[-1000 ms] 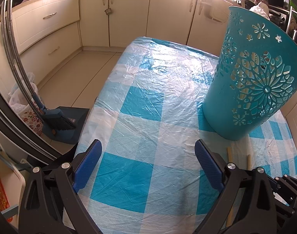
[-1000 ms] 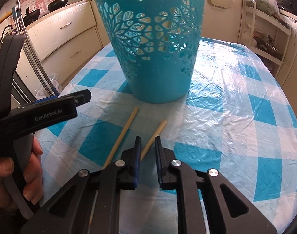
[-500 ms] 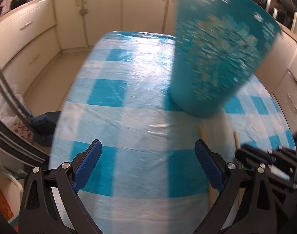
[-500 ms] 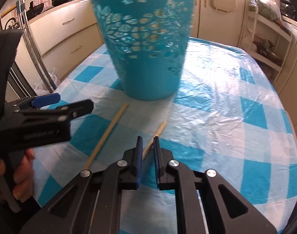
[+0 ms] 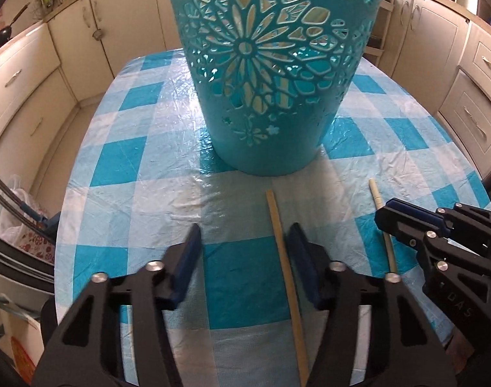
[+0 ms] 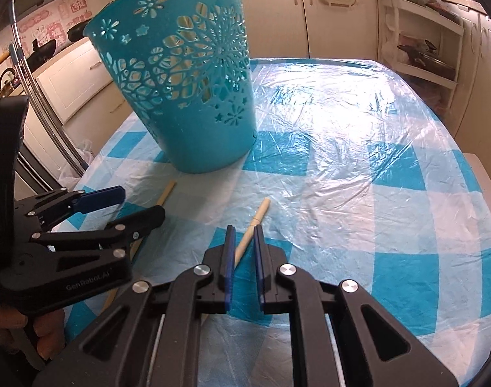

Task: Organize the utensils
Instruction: 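Grasp a chopstick with the left tool and lift it while the right tool approaches another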

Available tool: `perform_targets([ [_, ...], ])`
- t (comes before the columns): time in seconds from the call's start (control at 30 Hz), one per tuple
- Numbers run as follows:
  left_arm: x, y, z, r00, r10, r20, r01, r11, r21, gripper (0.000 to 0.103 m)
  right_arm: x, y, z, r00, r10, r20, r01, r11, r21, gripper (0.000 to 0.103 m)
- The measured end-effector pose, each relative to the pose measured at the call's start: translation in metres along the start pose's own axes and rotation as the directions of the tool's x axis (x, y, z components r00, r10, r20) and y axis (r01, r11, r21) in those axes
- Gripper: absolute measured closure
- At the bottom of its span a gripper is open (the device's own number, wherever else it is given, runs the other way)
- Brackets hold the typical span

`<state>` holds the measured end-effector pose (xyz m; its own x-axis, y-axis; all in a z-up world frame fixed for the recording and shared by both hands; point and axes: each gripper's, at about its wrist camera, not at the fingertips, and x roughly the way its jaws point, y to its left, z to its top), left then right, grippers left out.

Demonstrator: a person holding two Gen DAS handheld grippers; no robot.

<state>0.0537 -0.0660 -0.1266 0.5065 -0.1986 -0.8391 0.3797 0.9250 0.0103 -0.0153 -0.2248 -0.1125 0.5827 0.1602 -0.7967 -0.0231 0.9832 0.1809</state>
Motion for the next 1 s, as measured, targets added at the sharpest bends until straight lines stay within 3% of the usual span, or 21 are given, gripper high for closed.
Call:
perform_targets([
  [0.03, 0.000, 0.000, 0.003, 1.000, -0.007, -0.001, 0.007, 1.000, -0.001, 0.076, 0.002, -0.003, 0.003, 1.000, -0.002, -0.002, 0.002, 1.000, -0.005, 0.091],
  [0.07, 0.000, 0.001, 0.005, 1.000, -0.015, -0.006, 0.015, 1.000, -0.005, 0.081, 0.003, -0.002, 0.004, 1.000, -0.006, -0.005, 0.006, 1.000, -0.012, 0.091],
  [0.23, 0.008, 0.014, 0.020, 0.994, -0.081, -0.078, 0.080, 0.997, -0.014, 0.081, 0.007, -0.003, 0.008, 1.000, -0.008, -0.007, 0.008, 1.000, -0.030, 0.091],
  [0.37, 0.012, 0.007, 0.025, 0.995, -0.042, -0.087, 0.044, 0.999, 0.013, 0.082, 0.007, -0.004, 0.007, 1.000, 0.001, 0.000, -0.001, 1.000, -0.021, 0.090],
  [0.43, 0.012, 0.004, 0.023, 0.997, -0.036, -0.072, 0.037, 0.999, 0.019, 0.095, 0.007, -0.004, 0.006, 1.000, 0.004, 0.002, -0.004, 1.000, -0.017, 0.090],
  [0.57, 0.006, 0.011, 0.016, 0.995, -0.086, -0.058, 0.084, 0.996, -0.042, 0.098, 0.006, -0.003, 0.005, 1.000, 0.000, 0.005, 0.001, 1.000, -0.019, 0.090],
  [0.8, -0.022, 0.052, 0.009, 0.988, -0.148, 0.039, 0.152, 0.976, -0.153, 0.098, 0.006, 0.003, 0.004, 1.000, -0.003, 0.004, 0.004, 0.998, -0.056, 0.080],
  [1.0, -0.075, 0.076, 0.015, 0.951, -0.215, 0.225, 0.259, 0.947, -0.192, 0.098, 0.006, 0.012, 0.003, 1.000, -0.018, -0.001, 0.018, 0.994, -0.111, 0.070],
])
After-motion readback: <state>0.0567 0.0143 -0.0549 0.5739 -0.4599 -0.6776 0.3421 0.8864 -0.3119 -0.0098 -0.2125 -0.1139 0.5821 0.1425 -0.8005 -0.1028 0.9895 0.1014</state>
